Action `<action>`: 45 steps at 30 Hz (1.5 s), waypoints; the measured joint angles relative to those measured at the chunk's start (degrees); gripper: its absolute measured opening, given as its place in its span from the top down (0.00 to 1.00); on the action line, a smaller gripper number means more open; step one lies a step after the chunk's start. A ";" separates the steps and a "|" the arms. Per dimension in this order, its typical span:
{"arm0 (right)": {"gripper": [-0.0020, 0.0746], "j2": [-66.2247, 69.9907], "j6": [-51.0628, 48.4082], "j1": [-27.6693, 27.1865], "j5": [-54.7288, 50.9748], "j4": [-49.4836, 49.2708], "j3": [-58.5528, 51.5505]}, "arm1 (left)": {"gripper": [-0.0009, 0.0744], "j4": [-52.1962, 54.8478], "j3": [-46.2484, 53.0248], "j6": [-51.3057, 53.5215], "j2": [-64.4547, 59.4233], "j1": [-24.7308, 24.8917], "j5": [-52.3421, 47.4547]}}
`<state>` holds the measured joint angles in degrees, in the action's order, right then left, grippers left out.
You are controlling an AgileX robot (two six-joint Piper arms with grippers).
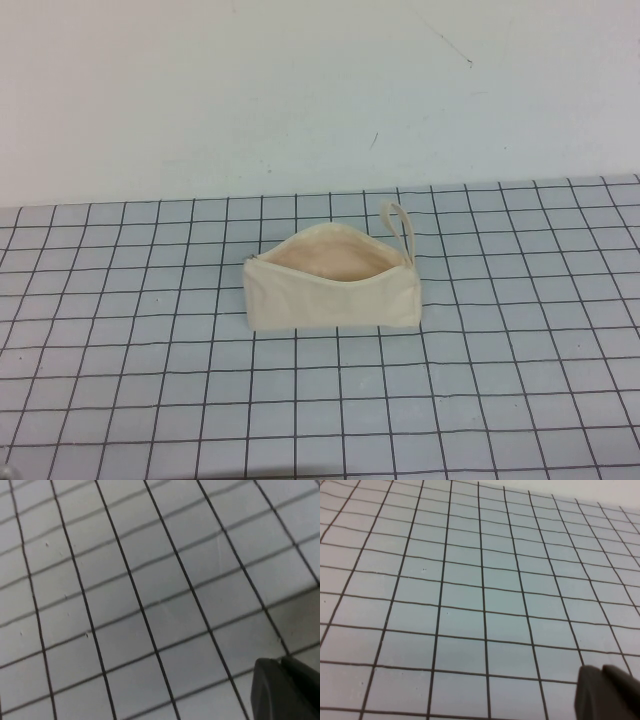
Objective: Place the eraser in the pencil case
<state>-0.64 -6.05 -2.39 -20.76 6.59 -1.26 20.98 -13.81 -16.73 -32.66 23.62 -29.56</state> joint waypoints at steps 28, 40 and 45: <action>0.98 0.00 0.00 0.00 0.00 0.00 0.00 | 0.99 -14.86 15.25 0.13 29.08 -23.52 22.03; 0.98 -0.03 0.00 0.00 0.00 0.00 0.00 | 0.99 -24.83 15.25 15.23 33.17 -23.52 11.29; 0.98 -0.03 0.00 0.00 0.00 0.00 0.00 | 0.99 -25.85 15.15 15.14 33.17 -23.52 10.81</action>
<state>-0.66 -6.05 -2.39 -20.76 6.59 -1.26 -4.87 1.34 -1.60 0.50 0.10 -18.75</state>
